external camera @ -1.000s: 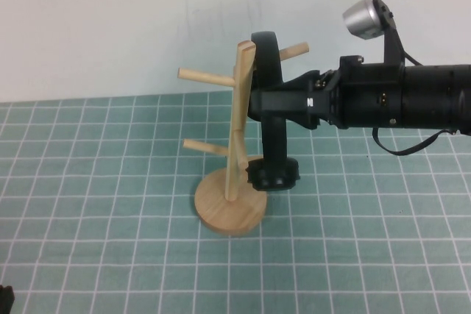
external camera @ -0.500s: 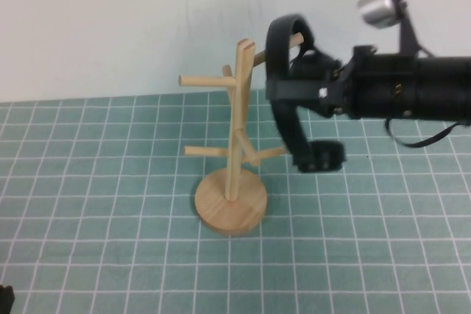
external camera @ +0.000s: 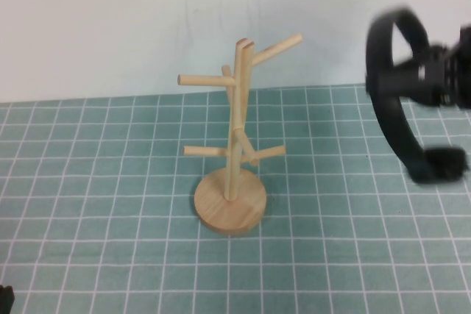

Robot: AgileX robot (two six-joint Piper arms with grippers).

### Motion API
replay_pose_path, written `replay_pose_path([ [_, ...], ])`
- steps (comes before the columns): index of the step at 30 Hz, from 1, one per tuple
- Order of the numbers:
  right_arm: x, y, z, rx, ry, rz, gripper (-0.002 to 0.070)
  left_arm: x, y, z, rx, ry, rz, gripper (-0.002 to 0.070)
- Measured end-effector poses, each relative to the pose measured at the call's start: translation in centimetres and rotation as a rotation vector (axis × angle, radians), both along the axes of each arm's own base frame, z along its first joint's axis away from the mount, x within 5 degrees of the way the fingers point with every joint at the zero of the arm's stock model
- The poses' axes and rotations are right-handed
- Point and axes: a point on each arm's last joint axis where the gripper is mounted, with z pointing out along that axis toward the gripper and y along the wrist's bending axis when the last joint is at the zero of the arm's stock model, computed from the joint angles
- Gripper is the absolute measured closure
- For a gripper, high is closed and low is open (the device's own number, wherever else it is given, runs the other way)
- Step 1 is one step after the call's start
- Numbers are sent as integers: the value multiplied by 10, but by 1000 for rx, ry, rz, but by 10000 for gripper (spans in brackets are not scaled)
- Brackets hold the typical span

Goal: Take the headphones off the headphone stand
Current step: Place the headphones on the table

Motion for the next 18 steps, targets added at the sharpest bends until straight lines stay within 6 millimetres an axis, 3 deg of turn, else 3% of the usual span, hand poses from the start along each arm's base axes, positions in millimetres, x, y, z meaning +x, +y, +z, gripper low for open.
replay_pose_path([
  [5,7,-10,-24,-200,76,-24,680,0,0,0,0,0,0,681],
  [10,24,-15,-37,-188,148,-195,680,0,0,0,0,0,0,681],
  [14,31,8,-63,-173,297,-168,680,0,0,0,0,0,0,680],
  [18,39,39,-93,-248,321,-165,680,0,0,0,0,0,0,681],
])
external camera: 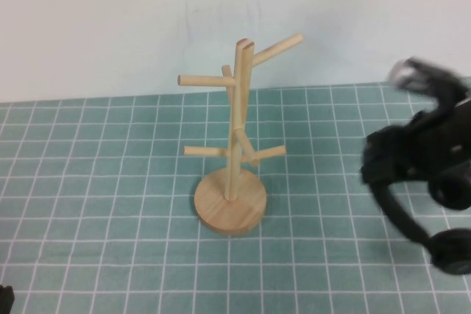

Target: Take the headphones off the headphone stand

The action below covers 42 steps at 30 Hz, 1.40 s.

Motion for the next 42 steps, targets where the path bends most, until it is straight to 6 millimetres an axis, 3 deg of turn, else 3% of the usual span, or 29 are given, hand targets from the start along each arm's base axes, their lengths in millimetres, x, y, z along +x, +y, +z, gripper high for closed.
replay_pose_path([
  [6,17,27,-39,-113,-43,-124,679,0,0,0,0,0,0,681],
  [12,29,37,-72,-135,22,-130,660,0,0,0,0,0,0,681],
  [16,34,37,-81,-142,18,-141,549,0,0,0,0,0,0,681],
  [20,37,38,-75,-158,-13,-115,395,0,0,0,0,0,0,680],
  [22,39,38,-64,-186,-45,-56,350,0,0,0,0,0,0,681],
  [26,39,35,-30,-269,-124,67,346,0,0,0,0,0,0,680],
  [29,35,26,3,-391,-177,173,396,0,0,0,0,0,0,681],
  [31,30,16,30,-497,-208,208,484,0,0,0,0,0,0,681],
  [35,24,-14,88,-693,-297,3,683,0,0,0,0,0,0,681],
  [38,9,-31,130,-715,-397,-150,682,0,0,0,0,0,0,681],
  [42,-29,-37,168,-584,-482,-117,682,0,0,0,0,0,0,681],
])
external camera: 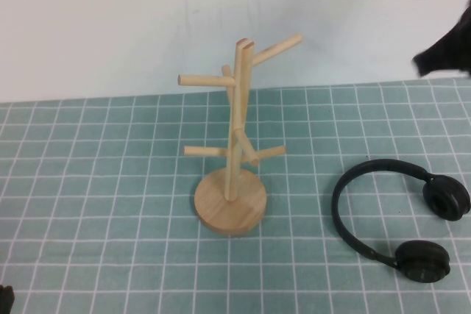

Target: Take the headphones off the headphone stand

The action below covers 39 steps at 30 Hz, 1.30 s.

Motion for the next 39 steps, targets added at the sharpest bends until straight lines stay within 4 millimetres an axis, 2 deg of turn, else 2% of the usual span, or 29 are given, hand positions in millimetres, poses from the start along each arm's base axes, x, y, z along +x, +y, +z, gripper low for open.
replay_pose_path([
  [3,-27,-2,9,101,-3,44,682,0,0,0,0,0,0,680],
  [5,-44,-4,5,144,14,76,682,0,0,0,0,0,0,681],
  [10,-81,-12,-27,168,111,114,682,0,0,0,0,0,-4,681],
  [13,-98,-19,-40,161,195,95,682,0,0,0,0,0,-4,681],
  [19,-109,-26,-51,95,326,63,682,0,0,0,0,0,-5,681],
  [30,-110,-27,-50,92,317,61,682,0,0,0,0,0,-5,681],
  [36,-133,-44,-31,125,195,39,682,0,0,0,0,0,-5,681],
  [37,-137,-50,-24,97,96,55,682,0,0,0,0,0,-5,681],
  [39,-149,-59,-12,176,-104,15,682,0,0,0,0,0,-5,681],
])
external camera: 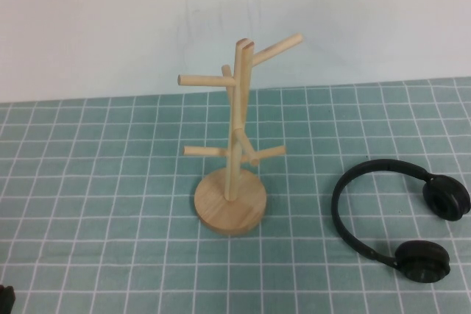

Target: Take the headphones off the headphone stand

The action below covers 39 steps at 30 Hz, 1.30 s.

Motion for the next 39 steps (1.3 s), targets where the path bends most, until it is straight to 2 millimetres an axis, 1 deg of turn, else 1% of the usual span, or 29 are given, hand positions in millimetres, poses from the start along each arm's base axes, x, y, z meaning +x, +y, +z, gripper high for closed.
replay_pose_path([
  [2,-17,-7,4,132,-204,-43,682,0,0,0,0,0,0,681],
  [4,-34,-13,-4,219,-346,-70,682,0,0,0,0,0,0,681],
  [6,-50,-18,-19,246,-452,-81,682,0,0,0,0,0,0,681],
  [8,-65,-22,-40,255,-512,-89,682,0,0,0,0,0,0,680],
  [9,-69,-23,-49,257,-531,-93,682,0,0,0,0,0,0,681],
  [10,-72,-24,-61,258,-552,-96,682,0,0,0,0,0,0,681],
  [12,-76,-24,-77,272,-630,-92,682,0,0,0,0,0,0,681],
  [14,-72,-22,-99,295,-652,-87,682,0,0,0,0,0,0,681],
  [15,-69,-21,-109,303,-650,-83,682,0,0,0,0,0,0,681],
  [18,-61,-19,-150,350,-586,-94,682,0,0,0,0,0,0,681],
  [21,-57,-18,-192,345,-546,-98,682,0,0,0,0,0,0,681],
  [22,-57,-18,-201,333,-538,-94,682,0,0,0,0,0,0,681],
  [24,-59,-20,-210,186,-428,-76,682,0,0,0,0,0,0,681],
  [27,-64,-24,-218,87,-386,-87,682,0,0,0,0,0,0,681],
  [31,-72,-29,-216,92,-458,-160,682,0,0,0,0,0,0,681],
  [34,-71,-32,-217,136,-438,-238,682,0,0,0,0,0,0,681],
  [39,-72,-37,-217,122,-446,-345,682,0,0,0,0,0,-2,681],
])
